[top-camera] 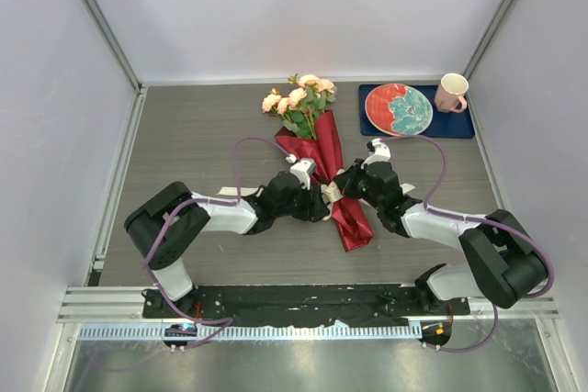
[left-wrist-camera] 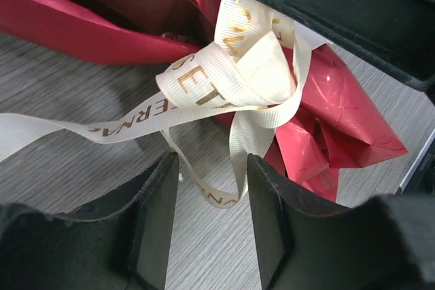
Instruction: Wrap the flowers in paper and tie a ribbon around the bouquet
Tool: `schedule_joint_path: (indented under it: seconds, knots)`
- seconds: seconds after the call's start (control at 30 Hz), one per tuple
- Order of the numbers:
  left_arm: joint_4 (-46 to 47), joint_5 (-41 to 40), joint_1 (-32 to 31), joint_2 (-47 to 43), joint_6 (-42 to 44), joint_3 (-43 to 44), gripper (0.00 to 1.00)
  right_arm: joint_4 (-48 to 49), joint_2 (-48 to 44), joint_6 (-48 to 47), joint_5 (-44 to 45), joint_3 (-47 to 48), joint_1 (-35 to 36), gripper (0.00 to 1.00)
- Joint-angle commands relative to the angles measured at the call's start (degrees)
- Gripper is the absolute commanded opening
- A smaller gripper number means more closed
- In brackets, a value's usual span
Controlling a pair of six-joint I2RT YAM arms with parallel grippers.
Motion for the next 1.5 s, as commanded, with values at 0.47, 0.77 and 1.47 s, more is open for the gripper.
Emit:
schedule_joint_path:
  seconds: [0.47,0.77,1.47]
  knots:
    - [0.7,7.7,1.4,-0.9,-3.4,0.4,0.00,1.8,0.4,2.2,1.2,3.0,-0.5,0.00]
    - [-12.7,11.5,2.9,-7.3,-13.4,0.2,0.00,-0.8,0.2,3.6,7.7,3.8,-0.5,0.00]
    - [-43.8,-5.4,6.2,-20.7,-26.0,-12.4,0.00,-12.1,3.4,4.3,18.2,6.8,-5.4,0.00]
